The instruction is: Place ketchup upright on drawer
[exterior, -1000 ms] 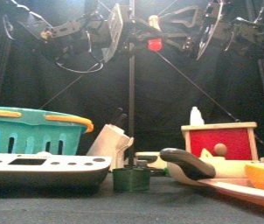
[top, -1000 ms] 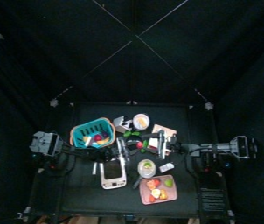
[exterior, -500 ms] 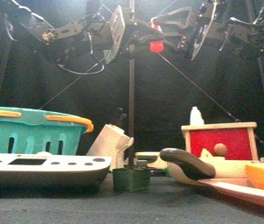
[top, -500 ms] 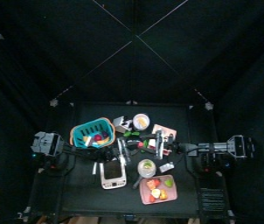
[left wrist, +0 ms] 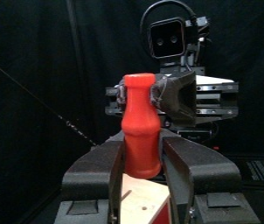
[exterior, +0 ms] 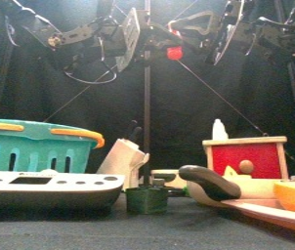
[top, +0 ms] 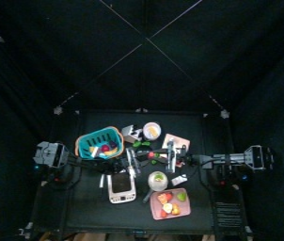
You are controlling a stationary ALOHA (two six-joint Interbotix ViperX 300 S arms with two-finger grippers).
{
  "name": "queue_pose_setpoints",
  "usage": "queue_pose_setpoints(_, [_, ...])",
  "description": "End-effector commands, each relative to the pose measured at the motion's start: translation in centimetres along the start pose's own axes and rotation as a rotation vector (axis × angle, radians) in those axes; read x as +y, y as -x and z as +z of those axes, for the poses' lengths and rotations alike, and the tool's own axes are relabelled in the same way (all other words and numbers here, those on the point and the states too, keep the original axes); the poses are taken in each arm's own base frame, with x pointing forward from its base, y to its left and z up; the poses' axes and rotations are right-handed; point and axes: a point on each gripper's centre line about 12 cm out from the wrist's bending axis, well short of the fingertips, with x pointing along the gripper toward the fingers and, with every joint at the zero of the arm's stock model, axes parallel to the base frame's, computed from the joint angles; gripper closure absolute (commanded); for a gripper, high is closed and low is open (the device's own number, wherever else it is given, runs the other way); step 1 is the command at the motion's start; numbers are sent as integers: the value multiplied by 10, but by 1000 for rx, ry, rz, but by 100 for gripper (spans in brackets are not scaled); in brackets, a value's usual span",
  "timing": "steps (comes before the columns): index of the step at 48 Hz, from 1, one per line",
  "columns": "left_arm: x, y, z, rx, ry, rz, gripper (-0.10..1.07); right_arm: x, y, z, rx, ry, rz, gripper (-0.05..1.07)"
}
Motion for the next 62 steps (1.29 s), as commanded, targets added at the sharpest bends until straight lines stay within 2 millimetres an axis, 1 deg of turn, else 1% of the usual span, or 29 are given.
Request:
queue_pose_setpoints(1, [2, -5, 9, -32, 6, 11, 43, -2, -3, 9, -32, -3, -7, 40])
queue_pose_setpoints(10, [2, -4, 10, -33, 7, 12, 42, -2, -1, 7, -25, -6, -9, 45])
queue_pose_setpoints(25, [5, 3, 10, -22, 4, 10, 42, -5, 8, -1, 7, -28, -38, 45])
queue_pose_setpoints(34, [5, 4, 10, -19, 3, 10, 42, -5, 9, -2, 12, -35, -46, 45])
queue_pose_setpoints(40, [5, 5, 9, -17, 5, 9, 39, -6, 10, -4, 20, -34, -51, 45])
queue_pose_setpoints(43, [6, 4, 8, -12, 5, 10, 35, -8, 10, -4, 21, -38, -59, 45])
queue_pose_setpoints(47, [5, 4, 6, 5, 10, 10, 24, -7, 9, -4, 21, -40, -59, 45])
queue_pose_setpoints(53, [6, 3, 7, 5, 13, 17, 3, -8, 10, -5, 23, -40, -62, 45])
queue_pose_setpoints(56, [6, 3, 7, 4, 14, 15, -4, -8, 10, -5, 23, -42, -64, 45])
queue_pose_setpoints(58, [6, 3, 8, 3, 14, 16, -7, -9, 10, -5, 24, -44, -68, 45])
queue_pose_setpoints(62, [7, 5, 8, 6, 14, 16, -6, -10, 11, -6, 27, -47, -75, 45])
